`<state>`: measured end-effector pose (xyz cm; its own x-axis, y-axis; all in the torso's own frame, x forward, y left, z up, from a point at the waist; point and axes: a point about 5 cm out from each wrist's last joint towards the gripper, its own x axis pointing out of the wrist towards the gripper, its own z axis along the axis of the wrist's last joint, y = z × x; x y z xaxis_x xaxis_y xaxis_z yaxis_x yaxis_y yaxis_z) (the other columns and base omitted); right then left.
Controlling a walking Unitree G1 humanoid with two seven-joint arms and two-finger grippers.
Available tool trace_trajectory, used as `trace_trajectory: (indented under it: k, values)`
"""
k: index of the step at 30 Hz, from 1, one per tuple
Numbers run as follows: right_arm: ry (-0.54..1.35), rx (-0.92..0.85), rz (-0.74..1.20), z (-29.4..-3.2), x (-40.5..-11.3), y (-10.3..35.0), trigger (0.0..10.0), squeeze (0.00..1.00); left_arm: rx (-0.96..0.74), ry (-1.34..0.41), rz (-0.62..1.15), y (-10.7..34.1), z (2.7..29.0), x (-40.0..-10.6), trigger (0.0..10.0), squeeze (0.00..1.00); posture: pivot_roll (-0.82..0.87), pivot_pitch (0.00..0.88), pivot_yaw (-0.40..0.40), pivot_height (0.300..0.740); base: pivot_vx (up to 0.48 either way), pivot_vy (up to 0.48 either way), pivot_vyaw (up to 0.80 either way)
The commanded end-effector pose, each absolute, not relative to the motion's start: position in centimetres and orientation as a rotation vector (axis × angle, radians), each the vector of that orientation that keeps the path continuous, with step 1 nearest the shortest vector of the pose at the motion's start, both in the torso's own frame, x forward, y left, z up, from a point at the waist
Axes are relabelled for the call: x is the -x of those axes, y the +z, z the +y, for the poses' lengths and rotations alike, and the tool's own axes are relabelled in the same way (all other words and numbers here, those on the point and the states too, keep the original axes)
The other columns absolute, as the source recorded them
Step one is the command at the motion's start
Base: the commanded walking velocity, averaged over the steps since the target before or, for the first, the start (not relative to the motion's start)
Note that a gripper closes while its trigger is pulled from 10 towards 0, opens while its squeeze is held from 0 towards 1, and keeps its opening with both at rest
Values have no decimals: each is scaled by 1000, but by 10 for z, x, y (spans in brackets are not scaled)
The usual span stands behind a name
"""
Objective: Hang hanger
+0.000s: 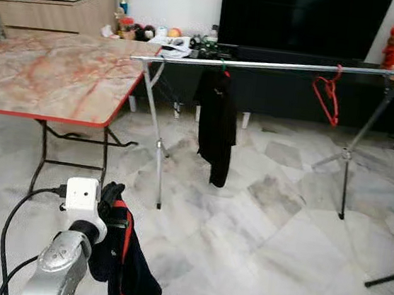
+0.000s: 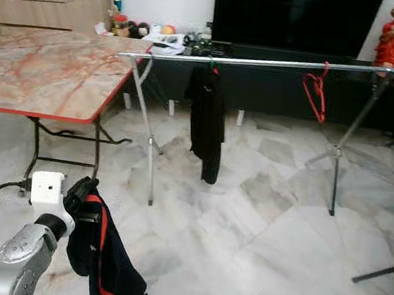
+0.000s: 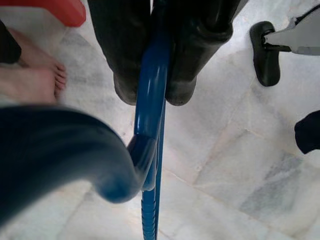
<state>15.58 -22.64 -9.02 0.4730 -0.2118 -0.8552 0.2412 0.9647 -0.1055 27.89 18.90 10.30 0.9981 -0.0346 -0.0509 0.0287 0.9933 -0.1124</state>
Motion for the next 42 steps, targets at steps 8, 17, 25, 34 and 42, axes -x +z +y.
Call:
trace_trajectory:
  k: [8, 17, 25, 34, 42]
  values:
    - [-225, -25, 1048, -215, -156, -92, 10000, 0, 72, -31, 16, 110, 190, -282, 10000, 0, 192, 0, 47, 740, 0, 480, 0]
    - [-232, -6, 1053, -222, -153, -92, 10000, 0, 79, -18, 8, 109, 190, -282, 10000, 0, 214, 0, 18, 740, 0, 480, 0]
    - [-251, 0, 1054, -229, -147, -93, 10000, 0, 76, -15, 3, 107, 189, -283, 10000, 0, 197, 0, 5, 740, 0, 480, 0]
    - [-260, -24, 1060, -230, -140, -95, 10000, 0, 69, -7, 10, 103, 193, -284, 10000, 0, 167, 0, 4, 740, 0, 480, 0]
    - [-262, -32, 1075, -231, -134, -97, 10000, 0, 67, -9, 18, 99, 193, -284, 10000, 0, 144, 0, 10, 740, 0, 480, 0]
